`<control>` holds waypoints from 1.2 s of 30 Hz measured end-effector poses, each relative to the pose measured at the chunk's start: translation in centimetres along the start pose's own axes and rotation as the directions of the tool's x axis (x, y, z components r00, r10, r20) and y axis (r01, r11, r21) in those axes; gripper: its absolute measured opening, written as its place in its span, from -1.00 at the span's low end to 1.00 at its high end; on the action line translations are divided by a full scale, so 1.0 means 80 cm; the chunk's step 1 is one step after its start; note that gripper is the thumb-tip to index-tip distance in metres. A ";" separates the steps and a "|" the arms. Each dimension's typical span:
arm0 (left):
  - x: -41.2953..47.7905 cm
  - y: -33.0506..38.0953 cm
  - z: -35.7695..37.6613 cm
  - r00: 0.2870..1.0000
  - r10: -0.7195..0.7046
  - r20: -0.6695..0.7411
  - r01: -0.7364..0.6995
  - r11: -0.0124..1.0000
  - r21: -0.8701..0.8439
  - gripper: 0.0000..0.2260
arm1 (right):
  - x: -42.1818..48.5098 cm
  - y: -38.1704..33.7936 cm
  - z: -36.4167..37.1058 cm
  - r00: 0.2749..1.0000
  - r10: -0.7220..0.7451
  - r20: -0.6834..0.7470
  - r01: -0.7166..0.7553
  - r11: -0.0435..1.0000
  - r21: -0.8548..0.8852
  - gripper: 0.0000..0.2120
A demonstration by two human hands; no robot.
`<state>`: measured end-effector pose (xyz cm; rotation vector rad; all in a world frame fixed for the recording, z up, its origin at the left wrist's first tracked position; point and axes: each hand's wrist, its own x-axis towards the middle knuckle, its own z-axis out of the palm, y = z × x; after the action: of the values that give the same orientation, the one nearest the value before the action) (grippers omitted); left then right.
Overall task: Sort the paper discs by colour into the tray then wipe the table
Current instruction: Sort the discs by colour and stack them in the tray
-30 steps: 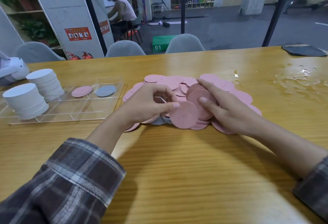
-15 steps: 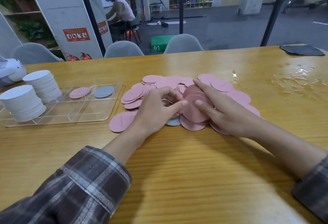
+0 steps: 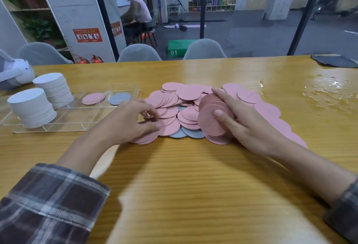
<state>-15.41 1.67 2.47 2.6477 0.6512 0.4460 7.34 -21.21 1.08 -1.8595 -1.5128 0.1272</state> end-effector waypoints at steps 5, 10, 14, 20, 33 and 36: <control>-0.010 -0.001 -0.019 0.982 -0.065 0.178 0.056 0.997 0.051 -0.66 | 0.005 -0.011 0.011 1.000 0.018 0.006 -0.018 0.997 0.076 -0.47; -0.015 0.001 -0.032 0.946 -0.092 0.312 0.077 0.995 0.062 -0.60 | 0.012 -0.027 0.028 0.999 0.041 0.023 -0.044 0.992 0.117 -0.51; -0.017 0.004 -0.037 0.938 -0.060 0.342 0.040 0.997 0.066 -0.56 | 0.015 -0.034 0.038 0.999 0.024 0.037 -0.028 0.993 0.116 -0.49; -0.017 0.007 -0.033 0.930 -0.033 0.367 0.034 0.999 0.004 -0.45 | 0.022 -0.036 0.047 1.000 0.020 0.023 -0.022 0.992 0.126 -0.50; -0.013 0.004 -0.021 0.984 -0.091 0.152 0.102 0.993 -0.066 -0.65 | 0.017 -0.039 0.047 0.999 0.019 0.035 -0.022 0.996 0.088 -0.50; -0.012 0.010 -0.021 0.992 -0.057 0.112 0.072 0.988 -0.133 -0.77 | 0.018 -0.038 0.048 0.999 0.033 0.030 -0.036 0.994 0.100 -0.50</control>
<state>-16.63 1.03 4.09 2.4940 0.6469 0.3143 3.41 -17.99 0.54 -1.8110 -1.4665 0.2419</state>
